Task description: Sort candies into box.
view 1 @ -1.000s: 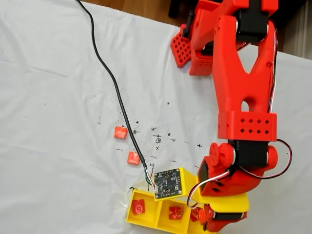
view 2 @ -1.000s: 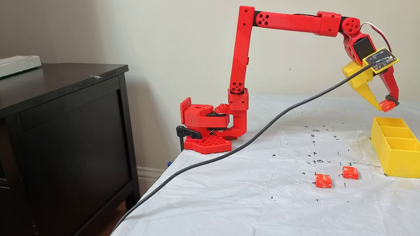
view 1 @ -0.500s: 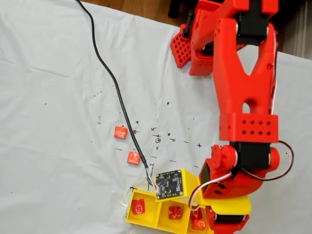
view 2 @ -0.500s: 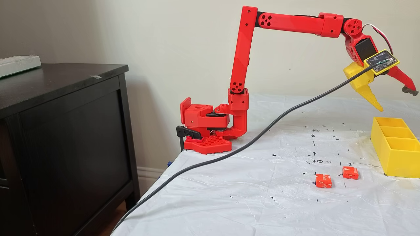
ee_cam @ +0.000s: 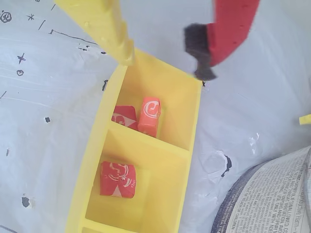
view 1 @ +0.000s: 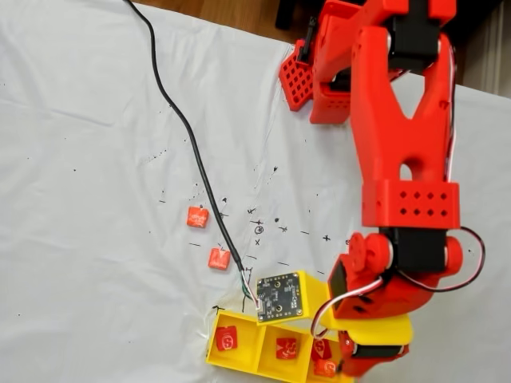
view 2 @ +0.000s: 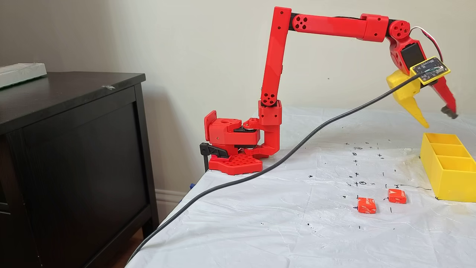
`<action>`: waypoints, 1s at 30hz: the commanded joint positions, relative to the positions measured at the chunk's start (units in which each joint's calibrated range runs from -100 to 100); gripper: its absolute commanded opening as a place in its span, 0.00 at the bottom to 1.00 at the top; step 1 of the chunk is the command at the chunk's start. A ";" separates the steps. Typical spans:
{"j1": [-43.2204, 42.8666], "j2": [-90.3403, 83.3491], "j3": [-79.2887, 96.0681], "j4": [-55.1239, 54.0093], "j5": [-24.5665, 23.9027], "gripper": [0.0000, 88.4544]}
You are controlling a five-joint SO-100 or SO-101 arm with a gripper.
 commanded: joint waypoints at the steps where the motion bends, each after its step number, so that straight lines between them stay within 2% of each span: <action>1: -0.40 -9.80 2.26 0.49 0.98 0.00; 9: 2.14 -16.84 9.46 5.98 2.34 0.00; 17: 11.02 -22.43 16.37 14.25 6.64 0.00; 24: 18.08 -24.81 17.38 18.18 7.37 0.00; 30: 22.97 -22.26 17.74 18.18 10.70 0.00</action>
